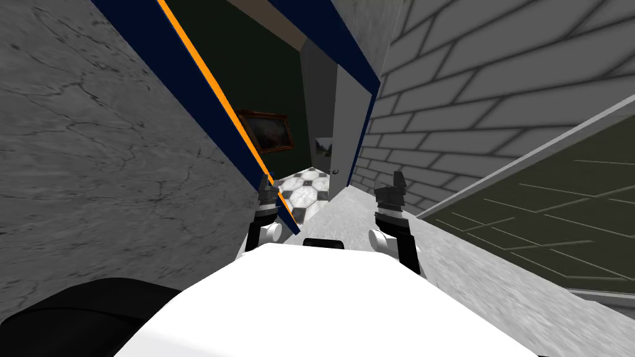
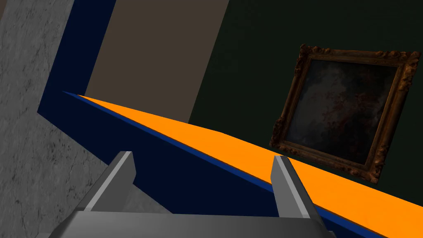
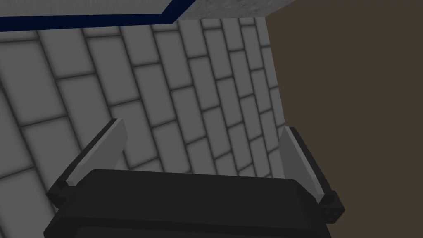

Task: Push the door open

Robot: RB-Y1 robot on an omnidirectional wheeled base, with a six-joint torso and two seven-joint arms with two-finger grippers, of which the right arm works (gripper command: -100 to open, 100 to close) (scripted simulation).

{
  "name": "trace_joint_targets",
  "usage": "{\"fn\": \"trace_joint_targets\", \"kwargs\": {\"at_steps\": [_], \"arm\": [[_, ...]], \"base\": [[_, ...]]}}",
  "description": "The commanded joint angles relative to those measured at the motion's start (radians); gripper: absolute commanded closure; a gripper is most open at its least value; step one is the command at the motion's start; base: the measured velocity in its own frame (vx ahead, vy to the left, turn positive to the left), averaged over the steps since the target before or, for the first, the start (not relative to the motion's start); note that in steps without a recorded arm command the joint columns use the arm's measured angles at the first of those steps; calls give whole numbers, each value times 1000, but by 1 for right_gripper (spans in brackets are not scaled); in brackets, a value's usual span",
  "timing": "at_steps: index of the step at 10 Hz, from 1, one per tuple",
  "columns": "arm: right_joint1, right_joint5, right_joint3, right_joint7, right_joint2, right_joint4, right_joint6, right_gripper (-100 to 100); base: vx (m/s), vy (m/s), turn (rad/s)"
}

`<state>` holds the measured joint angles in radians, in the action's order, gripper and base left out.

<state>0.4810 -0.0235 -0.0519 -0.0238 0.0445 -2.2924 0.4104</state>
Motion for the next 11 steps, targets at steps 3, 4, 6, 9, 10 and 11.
{"fn": "trace_joint_targets", "kwargs": {"at_steps": [3,4,6,9,10,11], "arm": [[-29,1,0,3,-22,71,17,-100],[-34,1,0,4,-26,85,20,-100],[-57,2,1,6,-39,141,33,-100],[-82,3,1,9,-53,205,48,-100],[-92,3,1,10,-58,230,54,-100],[-102,4,1,11,-63,255,60,-100]], "base": [[66,-54,95],[31,-94,81],[61,-118,120],[69,-74,81],[65,-96,109],[67,-91,130]]}}
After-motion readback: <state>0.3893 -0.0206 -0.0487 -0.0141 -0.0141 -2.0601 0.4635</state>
